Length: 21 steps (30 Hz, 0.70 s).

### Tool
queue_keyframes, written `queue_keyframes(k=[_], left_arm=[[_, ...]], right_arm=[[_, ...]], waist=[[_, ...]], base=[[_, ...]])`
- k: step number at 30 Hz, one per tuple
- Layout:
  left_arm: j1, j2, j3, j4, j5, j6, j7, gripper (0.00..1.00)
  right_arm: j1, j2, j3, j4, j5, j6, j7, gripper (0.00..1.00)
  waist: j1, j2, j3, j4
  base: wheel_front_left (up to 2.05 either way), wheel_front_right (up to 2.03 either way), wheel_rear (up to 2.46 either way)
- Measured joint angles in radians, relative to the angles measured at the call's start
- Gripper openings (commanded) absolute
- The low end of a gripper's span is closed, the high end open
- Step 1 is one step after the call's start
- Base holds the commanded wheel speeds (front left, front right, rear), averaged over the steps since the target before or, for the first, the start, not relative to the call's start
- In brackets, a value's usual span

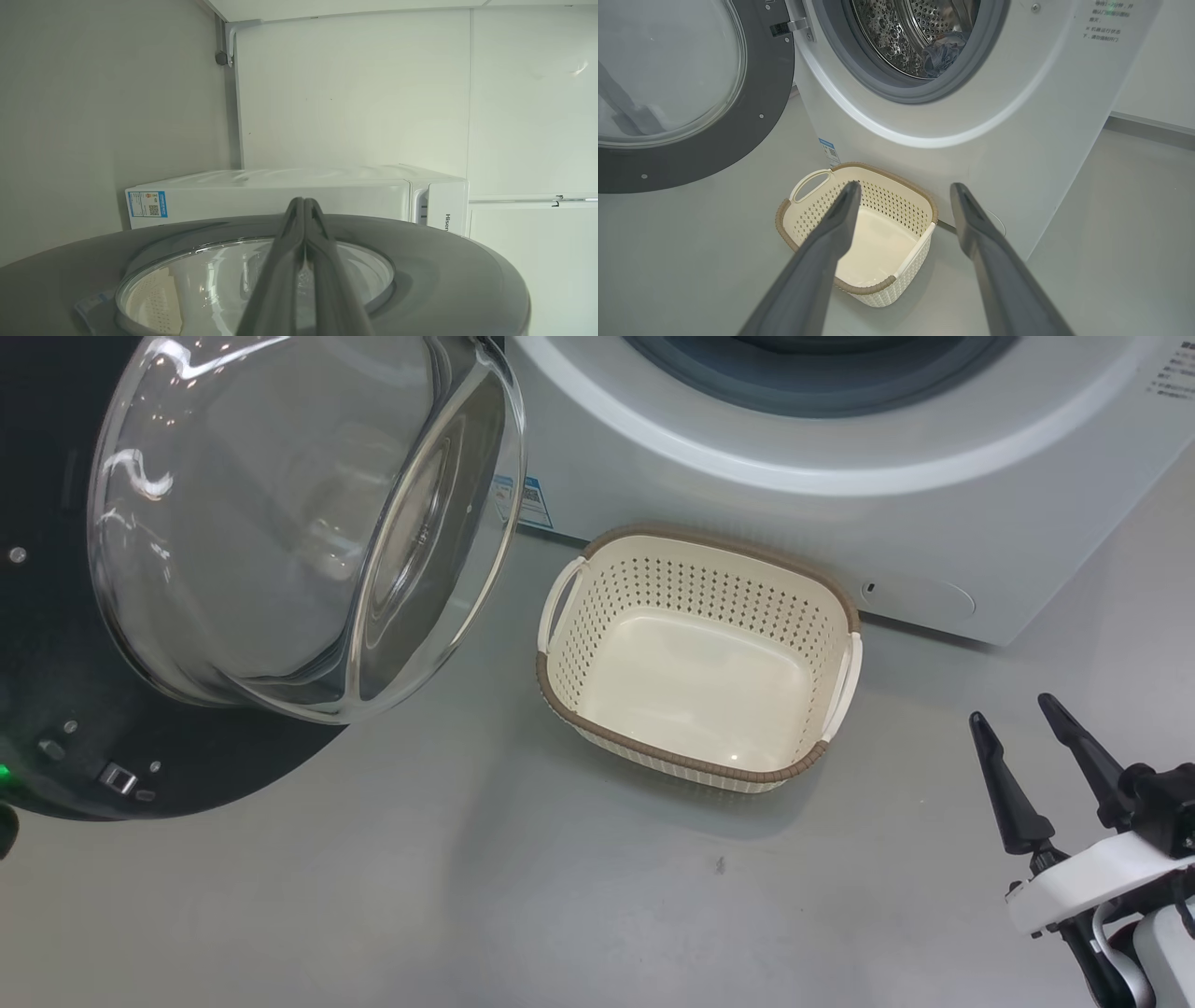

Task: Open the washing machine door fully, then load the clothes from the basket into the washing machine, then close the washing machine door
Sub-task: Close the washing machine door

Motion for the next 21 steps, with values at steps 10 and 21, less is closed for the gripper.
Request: queue_keyframes(k=[10, 21], left_arm=[[0.028, 0.006, -0.020, -0.023, 0.001, -0.001, 0.057, 0.00], [0.077, 0.014, -0.071, -0.089, 0.042, -0.009, 0.128, 0.00]], right_arm=[[0.000, 0.020, 0.005, 0.007, 0.002, 0.000, 0.000, 1.00], [0.001, 0.052, 0.009, 0.012, 0.008, 0.000, 0.000, 1.00]], waist=[[0.0000, 0.0000, -0.028, 0.002], [0.0000, 0.0000, -0.062, -0.012]], base=[[0.00, 0.00, 0.00], [0.00, 0.00, 0.00]])
